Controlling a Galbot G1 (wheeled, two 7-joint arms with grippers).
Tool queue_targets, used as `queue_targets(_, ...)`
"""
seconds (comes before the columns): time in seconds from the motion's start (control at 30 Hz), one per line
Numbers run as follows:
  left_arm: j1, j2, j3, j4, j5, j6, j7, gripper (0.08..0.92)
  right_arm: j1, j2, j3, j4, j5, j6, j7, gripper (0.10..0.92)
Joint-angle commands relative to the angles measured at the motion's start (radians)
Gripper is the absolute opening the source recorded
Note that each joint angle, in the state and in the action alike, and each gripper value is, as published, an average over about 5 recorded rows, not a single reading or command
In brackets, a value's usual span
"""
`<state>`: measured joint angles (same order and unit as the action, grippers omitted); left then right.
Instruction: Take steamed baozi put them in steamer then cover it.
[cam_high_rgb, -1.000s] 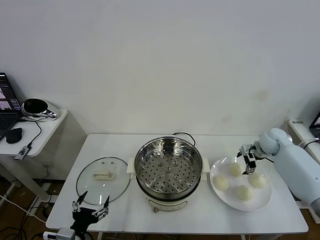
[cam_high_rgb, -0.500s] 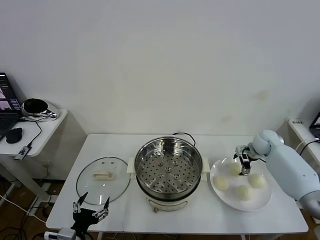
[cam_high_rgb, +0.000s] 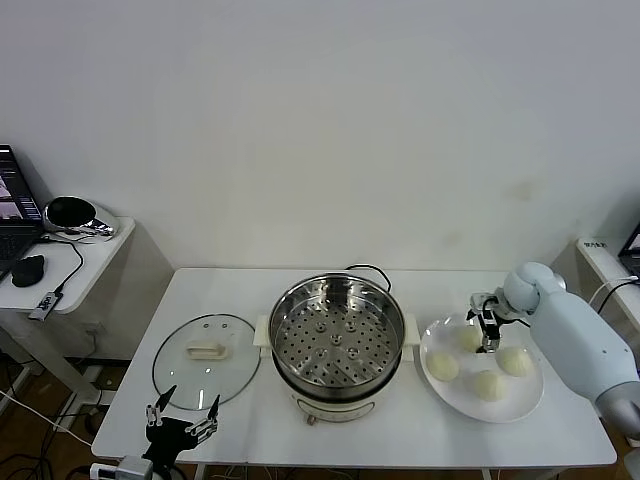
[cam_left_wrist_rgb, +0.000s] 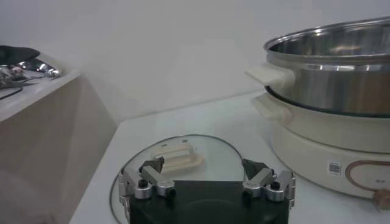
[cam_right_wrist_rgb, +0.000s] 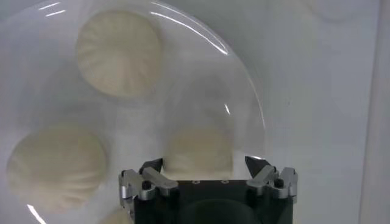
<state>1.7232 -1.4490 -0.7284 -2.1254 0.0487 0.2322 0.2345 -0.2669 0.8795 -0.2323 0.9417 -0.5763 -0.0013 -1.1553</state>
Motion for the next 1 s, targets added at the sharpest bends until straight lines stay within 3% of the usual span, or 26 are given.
queue_targets(0.03, 0.0, 0.0, 0.001, 0.001, 0.001, 0.0, 0.0, 0.823, 0.002, 0.003, 0.0, -0.007, -0.001, 0.001, 0.002, 0.643)
queue_targets(0.37, -0.002, 0.003, 0.005, 0.001, 0.004, 0.0, 0.0, 0.823, 0.013, -0.037, -0.005, 0.051, 0.051, -0.019, -0.013, 0.611)
queue_targets(0.67, -0.017, 0.004, 0.014, -0.003, 0.002, 0.004, -0.005, 0.823, 0.271, -0.125, -0.216, 0.171, 0.279, -0.06, -0.071, 0.611)
queue_targets(1.0, -0.021, 0.009, -0.002, -0.028, -0.005, 0.012, -0.014, 0.823, 0.742, 0.088, -0.551, 0.12, 0.552, -0.062, -0.178, 0.614)
